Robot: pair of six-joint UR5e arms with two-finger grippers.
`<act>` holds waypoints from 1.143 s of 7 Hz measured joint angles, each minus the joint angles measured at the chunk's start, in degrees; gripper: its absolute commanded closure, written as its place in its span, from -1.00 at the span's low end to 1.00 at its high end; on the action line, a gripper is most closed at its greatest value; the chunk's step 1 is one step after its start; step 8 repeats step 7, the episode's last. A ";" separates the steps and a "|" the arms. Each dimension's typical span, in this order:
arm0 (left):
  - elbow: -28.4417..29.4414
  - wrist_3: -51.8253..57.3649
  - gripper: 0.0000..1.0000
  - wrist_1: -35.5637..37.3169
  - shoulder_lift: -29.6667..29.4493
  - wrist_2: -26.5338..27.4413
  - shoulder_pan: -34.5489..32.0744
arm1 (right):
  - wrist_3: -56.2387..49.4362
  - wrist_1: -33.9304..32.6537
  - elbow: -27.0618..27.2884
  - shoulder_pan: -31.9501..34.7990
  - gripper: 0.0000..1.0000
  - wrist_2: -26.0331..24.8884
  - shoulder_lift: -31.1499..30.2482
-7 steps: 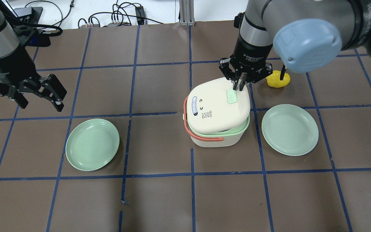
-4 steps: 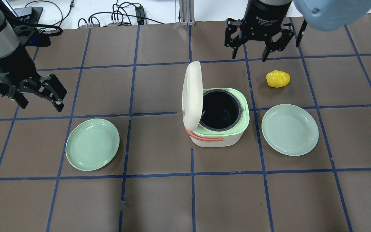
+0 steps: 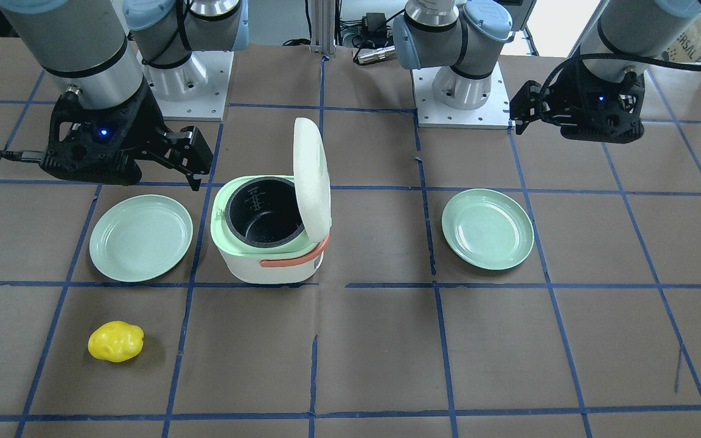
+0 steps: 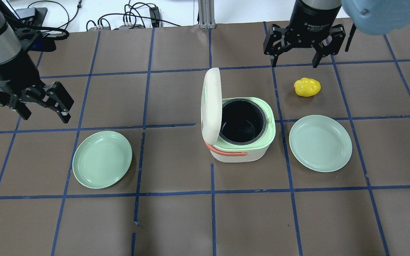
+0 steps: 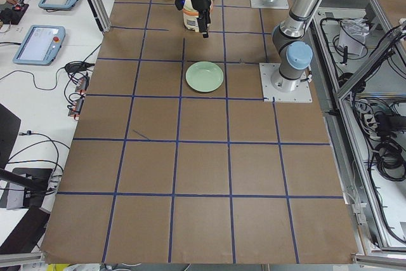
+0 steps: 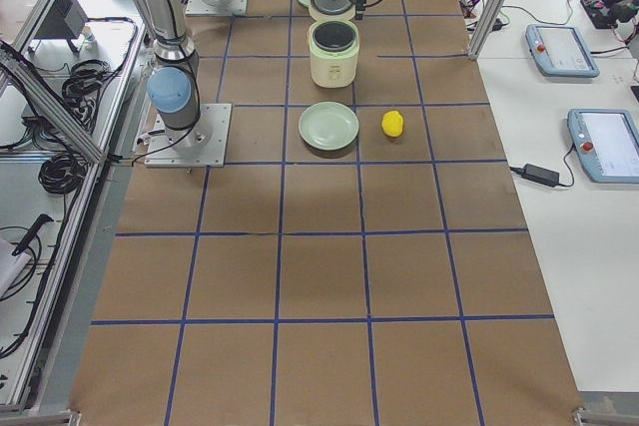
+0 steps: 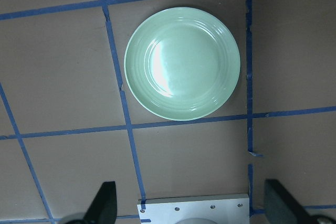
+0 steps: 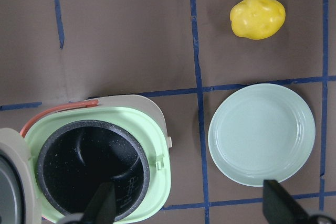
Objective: Press rice cooker button
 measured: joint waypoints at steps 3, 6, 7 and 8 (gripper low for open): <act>0.00 0.00 -1.00 0.00 0.00 0.00 0.00 | -0.54 -0.24 -0.01 -0.17 -1.00 -0.38 -0.18; 0.00 0.00 -1.00 0.00 0.00 0.00 0.00 | -0.52 -0.03 -0.08 -0.17 -1.00 -0.43 -0.19; 0.00 0.00 -1.00 0.00 0.00 0.00 0.00 | -0.56 -0.04 0.08 -0.17 -1.00 -0.41 -0.22; 0.00 0.00 -1.00 0.00 0.00 0.00 0.00 | -0.56 -0.04 0.08 -0.17 -1.00 -0.41 -0.22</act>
